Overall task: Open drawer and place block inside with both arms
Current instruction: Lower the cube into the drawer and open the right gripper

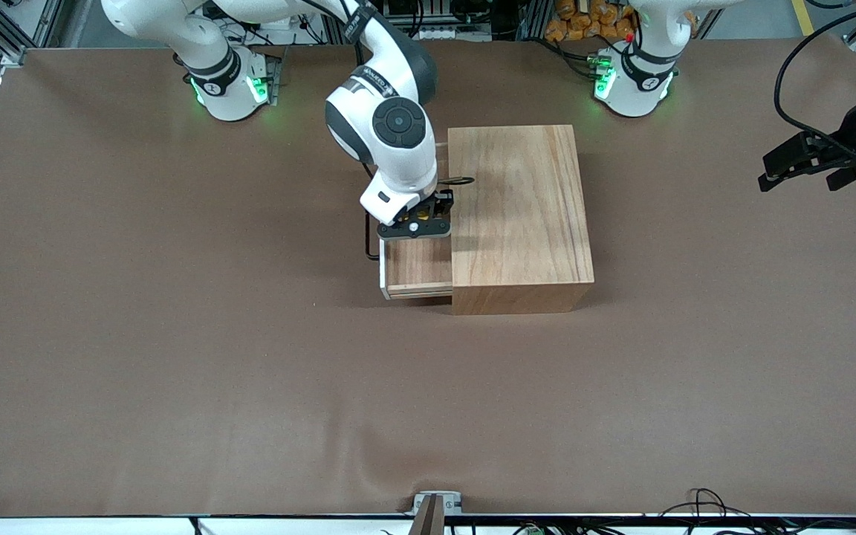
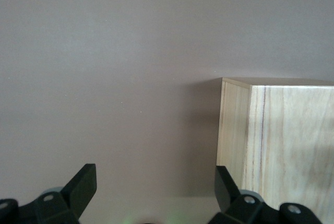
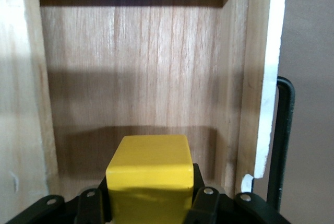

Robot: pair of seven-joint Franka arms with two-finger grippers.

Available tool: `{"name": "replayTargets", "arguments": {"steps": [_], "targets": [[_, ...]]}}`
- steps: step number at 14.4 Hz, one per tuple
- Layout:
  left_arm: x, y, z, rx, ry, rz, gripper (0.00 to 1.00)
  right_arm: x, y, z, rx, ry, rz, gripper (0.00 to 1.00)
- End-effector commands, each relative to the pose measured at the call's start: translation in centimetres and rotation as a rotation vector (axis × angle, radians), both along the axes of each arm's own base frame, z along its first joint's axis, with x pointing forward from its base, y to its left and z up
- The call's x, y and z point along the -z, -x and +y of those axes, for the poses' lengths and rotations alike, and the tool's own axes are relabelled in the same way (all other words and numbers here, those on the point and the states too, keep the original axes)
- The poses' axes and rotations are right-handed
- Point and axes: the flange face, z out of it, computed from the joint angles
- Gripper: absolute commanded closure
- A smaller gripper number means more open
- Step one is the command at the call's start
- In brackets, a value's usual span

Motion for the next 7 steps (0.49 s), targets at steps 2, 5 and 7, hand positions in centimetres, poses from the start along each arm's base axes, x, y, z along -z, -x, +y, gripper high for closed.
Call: {"name": "replayTargets", "arguments": {"steps": [2,5,7], "targets": [[-0.59,-0.12,0.2,0.014,-0.003,-0.007,0.0,-0.46,-0.07,0.21,0.006,0.015,-0.026,0.0],[-0.58,-0.11,0.29,0.013,-0.003,-0.006,0.0,-0.62,-0.18,0.12,0.004,0.018,-0.031,0.0],[-0.58,-0.11,0.21,0.013,-0.003,-0.006,0.0,-0.6,-0.23,0.03,0.006,0.02,-0.029,0.0]]}}
